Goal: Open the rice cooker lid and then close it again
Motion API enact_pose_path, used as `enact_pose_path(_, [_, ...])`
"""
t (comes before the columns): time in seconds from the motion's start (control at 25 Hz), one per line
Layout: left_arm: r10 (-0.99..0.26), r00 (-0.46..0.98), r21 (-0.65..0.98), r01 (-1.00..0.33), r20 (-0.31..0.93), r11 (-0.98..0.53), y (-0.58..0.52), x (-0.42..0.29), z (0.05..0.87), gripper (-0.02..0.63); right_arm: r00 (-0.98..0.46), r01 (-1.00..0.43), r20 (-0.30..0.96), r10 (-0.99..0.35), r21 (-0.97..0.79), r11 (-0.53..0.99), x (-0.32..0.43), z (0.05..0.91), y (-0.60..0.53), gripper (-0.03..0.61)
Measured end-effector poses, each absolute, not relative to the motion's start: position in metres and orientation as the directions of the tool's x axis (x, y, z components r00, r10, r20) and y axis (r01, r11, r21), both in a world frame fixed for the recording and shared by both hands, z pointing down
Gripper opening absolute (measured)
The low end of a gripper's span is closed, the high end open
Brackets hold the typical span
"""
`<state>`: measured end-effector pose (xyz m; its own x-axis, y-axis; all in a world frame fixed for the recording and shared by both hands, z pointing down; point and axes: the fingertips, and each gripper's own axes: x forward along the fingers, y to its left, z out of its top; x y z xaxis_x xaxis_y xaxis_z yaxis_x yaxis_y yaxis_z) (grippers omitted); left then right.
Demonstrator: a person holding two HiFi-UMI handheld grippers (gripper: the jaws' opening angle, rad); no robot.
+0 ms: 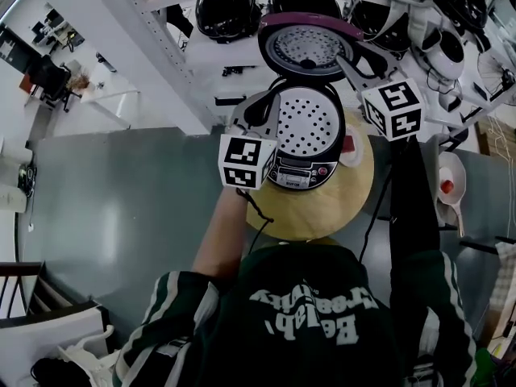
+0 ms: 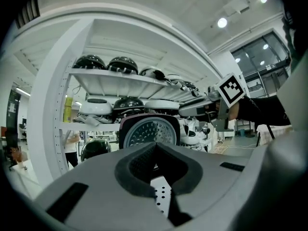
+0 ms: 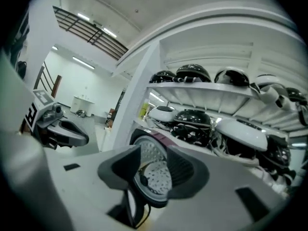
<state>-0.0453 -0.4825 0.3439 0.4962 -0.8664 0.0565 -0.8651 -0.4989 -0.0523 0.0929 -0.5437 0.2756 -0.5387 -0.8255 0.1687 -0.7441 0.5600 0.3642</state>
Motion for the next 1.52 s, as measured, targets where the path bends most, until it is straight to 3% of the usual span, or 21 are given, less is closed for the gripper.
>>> enact_pose_path(0.44, [-0.884, 0.461, -0.056, -0.884, 0.077, -0.465, -0.505, -0.038, 0.353, -0.006, -0.576, -0.628, 0.332, -0.747, 0.406, 0.664, 0.088, 0.283, -0.623, 0.258])
enact_pose_path(0.88, [-0.89, 0.444, -0.045, -0.892, 0.103, -0.45, -0.502, -0.038, 0.367, -0.006, -0.532, -0.57, 0.48, -0.698, 0.407, 0.714, 0.094, 0.307, -0.648, 0.274])
enact_pose_path(1.04, [-0.89, 0.443, -0.045, -0.892, 0.105, -0.449, -0.495, -0.038, 0.367, -0.006, -0.549, -0.537, 0.513, -0.66, 0.389, 0.749, 0.094, 0.314, -0.637, 0.242])
enact_pose_path(1.52, [-0.886, 0.452, -0.032, -0.889, 0.1, -0.457, -0.466, -0.043, 0.366, -0.006, -0.686, -0.426, 0.565, -0.458, 0.199, 0.883, 0.078, 0.329, -0.541, 0.288])
